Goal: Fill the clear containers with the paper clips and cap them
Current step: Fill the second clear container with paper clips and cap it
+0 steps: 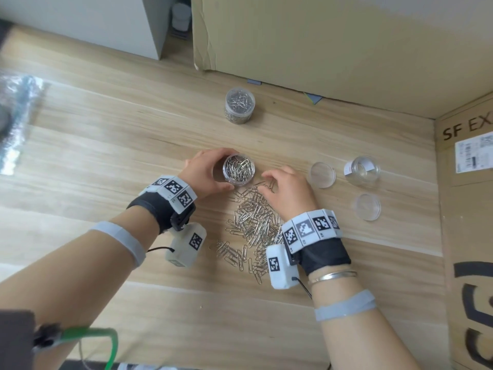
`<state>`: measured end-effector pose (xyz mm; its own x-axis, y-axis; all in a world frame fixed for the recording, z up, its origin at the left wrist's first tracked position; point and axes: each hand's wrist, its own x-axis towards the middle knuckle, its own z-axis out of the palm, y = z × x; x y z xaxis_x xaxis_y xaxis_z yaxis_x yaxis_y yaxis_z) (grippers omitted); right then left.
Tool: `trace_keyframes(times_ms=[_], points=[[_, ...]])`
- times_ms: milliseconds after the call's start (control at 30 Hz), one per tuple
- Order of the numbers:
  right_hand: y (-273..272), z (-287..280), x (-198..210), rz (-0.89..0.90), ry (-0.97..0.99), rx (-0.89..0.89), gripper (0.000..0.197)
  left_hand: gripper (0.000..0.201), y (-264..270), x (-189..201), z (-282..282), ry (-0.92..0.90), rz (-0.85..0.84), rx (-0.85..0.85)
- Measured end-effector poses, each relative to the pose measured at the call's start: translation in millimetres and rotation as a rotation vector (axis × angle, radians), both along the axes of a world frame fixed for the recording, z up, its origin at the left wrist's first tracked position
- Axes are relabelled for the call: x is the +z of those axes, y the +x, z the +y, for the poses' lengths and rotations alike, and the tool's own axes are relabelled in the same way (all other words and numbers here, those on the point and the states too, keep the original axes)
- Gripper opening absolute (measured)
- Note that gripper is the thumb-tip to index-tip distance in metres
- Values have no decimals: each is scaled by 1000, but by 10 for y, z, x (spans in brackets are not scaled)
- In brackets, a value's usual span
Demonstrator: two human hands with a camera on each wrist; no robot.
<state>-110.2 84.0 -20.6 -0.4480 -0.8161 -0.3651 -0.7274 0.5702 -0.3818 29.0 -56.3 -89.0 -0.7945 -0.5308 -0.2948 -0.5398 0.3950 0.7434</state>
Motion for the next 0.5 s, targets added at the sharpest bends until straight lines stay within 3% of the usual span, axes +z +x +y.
trace_keyframes(times_ms=[333,500], points=[[193,193,-33,-47,183,213,79,70,6,4,2,24,11,40],[173,223,-67,-50,138,234,40,70,11,33,12,46,10,43]])
